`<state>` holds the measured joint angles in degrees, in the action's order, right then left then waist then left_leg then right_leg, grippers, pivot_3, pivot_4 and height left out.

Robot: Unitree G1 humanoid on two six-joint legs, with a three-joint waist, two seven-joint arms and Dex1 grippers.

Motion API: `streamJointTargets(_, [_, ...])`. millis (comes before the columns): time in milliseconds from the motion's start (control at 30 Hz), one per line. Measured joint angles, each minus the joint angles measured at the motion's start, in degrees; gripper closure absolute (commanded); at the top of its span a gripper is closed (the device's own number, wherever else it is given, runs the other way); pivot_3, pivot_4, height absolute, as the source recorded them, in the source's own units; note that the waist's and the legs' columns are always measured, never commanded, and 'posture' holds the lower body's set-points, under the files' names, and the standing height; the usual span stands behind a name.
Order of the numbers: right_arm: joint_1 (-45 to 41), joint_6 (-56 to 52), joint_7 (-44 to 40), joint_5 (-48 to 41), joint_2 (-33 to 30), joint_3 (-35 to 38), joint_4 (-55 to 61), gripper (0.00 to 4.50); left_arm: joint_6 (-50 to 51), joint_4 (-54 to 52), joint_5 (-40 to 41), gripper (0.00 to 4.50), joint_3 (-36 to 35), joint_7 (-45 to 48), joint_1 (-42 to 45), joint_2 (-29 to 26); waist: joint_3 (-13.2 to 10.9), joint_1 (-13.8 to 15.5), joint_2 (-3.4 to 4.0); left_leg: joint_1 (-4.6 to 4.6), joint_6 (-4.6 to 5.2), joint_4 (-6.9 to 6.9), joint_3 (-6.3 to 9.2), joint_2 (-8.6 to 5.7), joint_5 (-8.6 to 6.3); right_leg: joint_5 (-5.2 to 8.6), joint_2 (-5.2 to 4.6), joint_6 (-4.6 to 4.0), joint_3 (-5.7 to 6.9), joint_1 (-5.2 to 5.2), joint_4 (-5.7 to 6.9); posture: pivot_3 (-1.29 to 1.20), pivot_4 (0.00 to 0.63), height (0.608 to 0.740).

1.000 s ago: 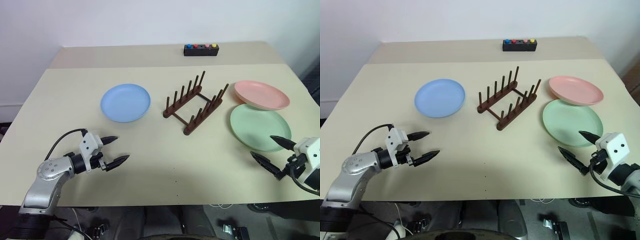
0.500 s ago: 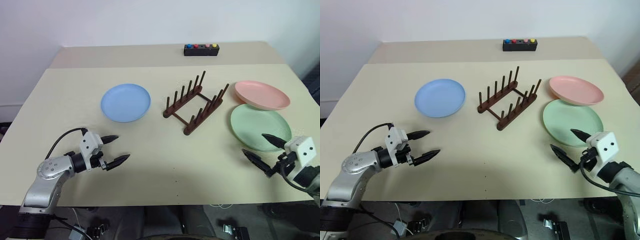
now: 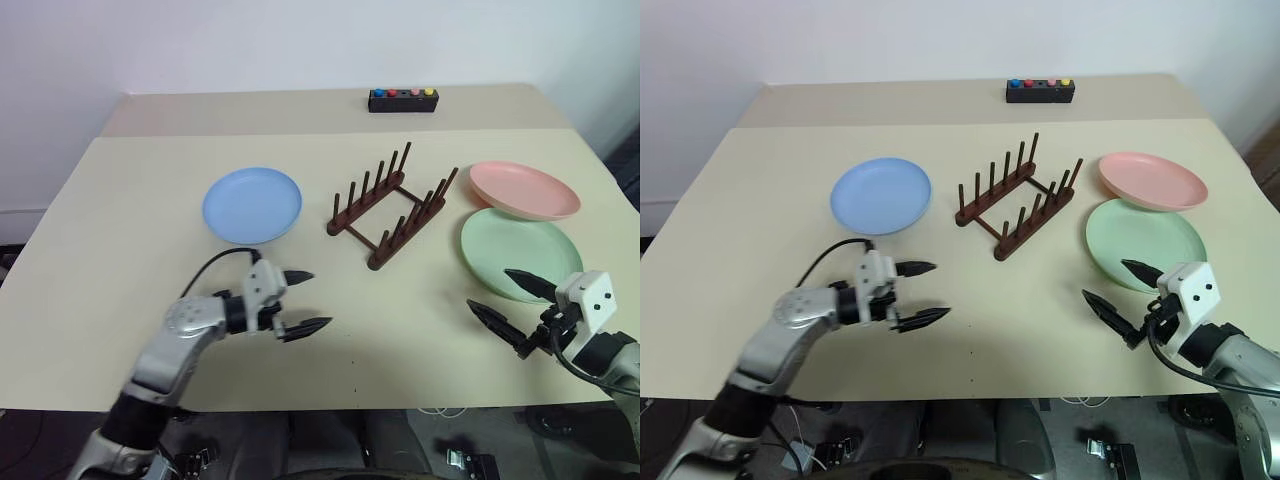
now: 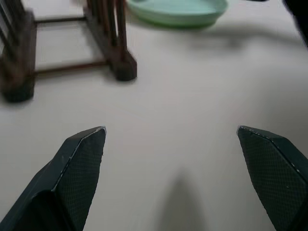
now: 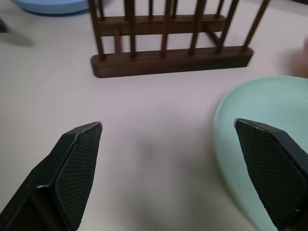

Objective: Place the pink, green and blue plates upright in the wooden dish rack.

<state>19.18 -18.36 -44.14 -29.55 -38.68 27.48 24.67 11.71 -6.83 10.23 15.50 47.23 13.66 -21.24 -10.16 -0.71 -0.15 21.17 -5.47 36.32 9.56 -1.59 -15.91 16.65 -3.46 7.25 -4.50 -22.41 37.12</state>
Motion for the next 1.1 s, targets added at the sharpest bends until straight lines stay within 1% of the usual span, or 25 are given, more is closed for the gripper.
streamJointTargets(133, [1.5,-1.7,-0.1,-1.3,-0.7,1.1,4.7,0.0,-0.1,5.1,-6.1,0.03,2.9,-6.7,2.5,4.3,0.0,-0.2,0.0,0.01,0.0,-0.06,0.01,0.01,0.0,0.0,0.01,0.01,0.0,-0.04,0.0,0.0,0.15,0.74])
streamJointTargets(233, [4.0,-3.8,-0.6,-2.8,-1.7,1.7,8.6,0.0,0.0,6.8,-7.1,0.03,3.5,-8.0,2.7,6.2,0.0,0.0,0.0,0.03,0.0,-0.02,0.01,0.0,0.0,0.0,0.0,0.01,0.0,-0.02,0.0,0.0,0.15,0.74])
streamJointTargets(367, [8.2,-8.1,-3.5,-5.6,-4.9,1.7,14.2,0.0,0.1,9.1,-7.4,0.03,4.0,-9.2,3.9,9.2,0.0,0.2,-0.02,0.05,0.0,0.12,0.04,-0.04,0.0,0.0,-0.01,0.06,0.01,0.07,-0.02,0.0,0.15,0.74])
streamJointTargets(633, [6.8,-8.9,-4.1,-5.3,-5.6,0.5,15.5,0.0,-1.9,16.9,-9.0,0.03,5.2,-11.5,8.6,15.6,0.0,0.3,-0.03,0.16,0.09,0.51,0.05,-0.08,-0.05,-0.09,-0.02,0.21,0.02,0.16,-0.01,0.0,0.15,0.74])
streamJointTargets(733, [6.5,-8.8,-3.7,-4.7,-5.4,-0.5,15.5,0.0,-2.5,20.9,-9.5,0.75,5.1,-12.8,11.0,18.3,0.0,0.4,-0.05,0.19,0.11,0.63,0.06,-0.14,-0.06,-0.12,-0.06,0.27,0.02,0.19,-0.01,0.0,0.15,0.74])
streamJointTargets(800, [6.3,-8.7,-3.5,-4.3,-5.3,-0.9,15.5,0.0,-3.7,23.8,-9.7,1.66,5.2,-13.3,12.5,19.8,0.0,0.4,-0.05,0.2,0.12,0.69,0.06,-0.18,-0.07,-0.14,-0.09,0.32,0.02,0.21,-0.02,0.0,0.15,0.74])
streamJointTargets(900, [6.4,-8.6,-3.5,-3.6,-5.1,-1.6,15.5,0.0,-5.3,27.7,-10.3,3.15,5.2,-14.5,14.6,21.7,0.0,0.7,-0.08,0.2,0.12,0.71,0.06,-0.2,-0.07,-0.16,-0.1,0.35,0.01,0.22,-0.02,0.0,0.15,0.74])
streamJointTargets(933, [6.6,-8.5,-3.5,-3.2,-5.0,-1.6,15.5,0.0,-6.2,28.9,-10.7,3.76,5.2,-14.9,15.2,22.4,0.0,0.9,-0.09,0.2,0.12,0.72,0.06,-0.2,-0.07,-0.16,-0.1,0.36,0.01,0.22,-0.02,0.0,0.15,0.74])
streamJointTargets(1100, [7.5,-7.5,-3.6,-2.7,-4.8,-1.6,15.5,0.0,-8.2,30.5,-11.0,3.8,5.3,-15.0,15.4,23.0,0.0,1.4,-0.08,0.19,0.12,0.71,0.06,-0.2,-0.07,-0.16,-0.1,0.36,0.01,0.22,-0.02,0.0,0.15,0.74])
